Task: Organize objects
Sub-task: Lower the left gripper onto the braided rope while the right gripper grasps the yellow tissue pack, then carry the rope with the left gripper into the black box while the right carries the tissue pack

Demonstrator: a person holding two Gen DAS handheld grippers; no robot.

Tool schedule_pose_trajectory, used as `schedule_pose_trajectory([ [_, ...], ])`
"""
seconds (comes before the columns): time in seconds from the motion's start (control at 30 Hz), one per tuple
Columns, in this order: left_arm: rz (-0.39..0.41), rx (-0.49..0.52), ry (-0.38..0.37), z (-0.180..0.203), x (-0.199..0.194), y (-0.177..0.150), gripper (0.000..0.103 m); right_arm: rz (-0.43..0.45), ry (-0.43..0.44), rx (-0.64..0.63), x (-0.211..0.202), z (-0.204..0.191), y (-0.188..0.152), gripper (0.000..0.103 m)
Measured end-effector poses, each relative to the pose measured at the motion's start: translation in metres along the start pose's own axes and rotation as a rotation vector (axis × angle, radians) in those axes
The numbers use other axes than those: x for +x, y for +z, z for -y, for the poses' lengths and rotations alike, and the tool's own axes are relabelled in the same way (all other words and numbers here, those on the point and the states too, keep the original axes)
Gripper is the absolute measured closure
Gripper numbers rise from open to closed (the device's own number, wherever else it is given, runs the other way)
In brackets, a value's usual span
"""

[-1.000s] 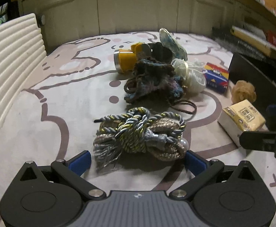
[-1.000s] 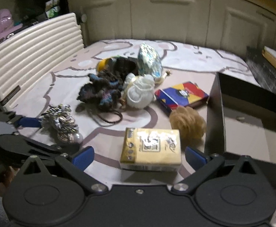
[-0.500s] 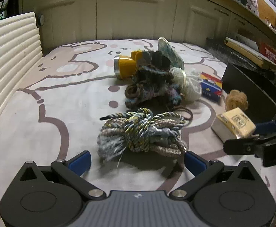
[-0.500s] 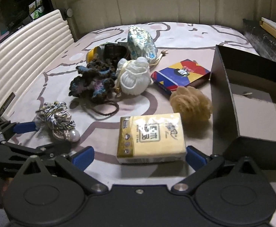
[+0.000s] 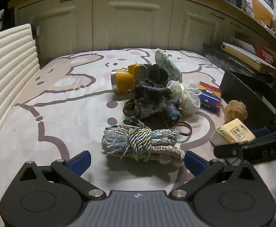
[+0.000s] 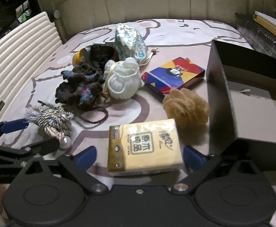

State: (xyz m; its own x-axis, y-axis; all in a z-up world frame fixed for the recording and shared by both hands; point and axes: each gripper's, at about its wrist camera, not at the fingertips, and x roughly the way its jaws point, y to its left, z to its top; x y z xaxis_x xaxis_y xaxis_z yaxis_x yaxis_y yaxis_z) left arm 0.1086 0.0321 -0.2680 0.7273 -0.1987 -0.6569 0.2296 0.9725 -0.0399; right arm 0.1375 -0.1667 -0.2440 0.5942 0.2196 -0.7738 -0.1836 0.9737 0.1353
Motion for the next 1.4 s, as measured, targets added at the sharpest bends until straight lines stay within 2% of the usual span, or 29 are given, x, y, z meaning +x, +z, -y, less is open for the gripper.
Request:
schedule_pose_trajectory([
  [0.03, 0.001, 0.01, -0.002, 0.001, 0.0, 0.0, 0.0, 0.002, -0.006, 0.001, -0.001, 0.001, 0.001, 0.026],
  [0.07, 0.002, 0.021, -0.002, 0.002, 0.001, 0.001, 0.0, 0.001, -0.005, 0.001, -0.002, 0.002, 0.002, 0.028],
  [0.37, -0.015, 0.066, -0.003, 0.009, 0.017, 0.01, 0.0, -0.029, 0.057, -0.066, -0.009, 0.0, -0.002, 0.029],
  [0.7, -0.063, 0.094, 0.024, 0.017, 0.03, 0.011, 0.0, -0.035, 0.055, -0.058, -0.009, 0.004, -0.003, 0.029],
  [0.93, -0.065, 0.054, 0.027, 0.013, 0.024, 0.012, 0.004, -0.03, 0.059, -0.067, -0.01, 0.003, -0.003, 0.029],
  [1.2, -0.02, 0.019, 0.017, 0.003, -0.001, 0.027, 0.005, 0.034, 0.092, -0.097, -0.03, -0.002, 0.007, 0.029],
  [1.4, 0.027, -0.012, 0.019, -0.003, -0.026, 0.052, 0.005, 0.115, 0.104, -0.096, -0.056, 0.001, 0.029, 0.029],
])
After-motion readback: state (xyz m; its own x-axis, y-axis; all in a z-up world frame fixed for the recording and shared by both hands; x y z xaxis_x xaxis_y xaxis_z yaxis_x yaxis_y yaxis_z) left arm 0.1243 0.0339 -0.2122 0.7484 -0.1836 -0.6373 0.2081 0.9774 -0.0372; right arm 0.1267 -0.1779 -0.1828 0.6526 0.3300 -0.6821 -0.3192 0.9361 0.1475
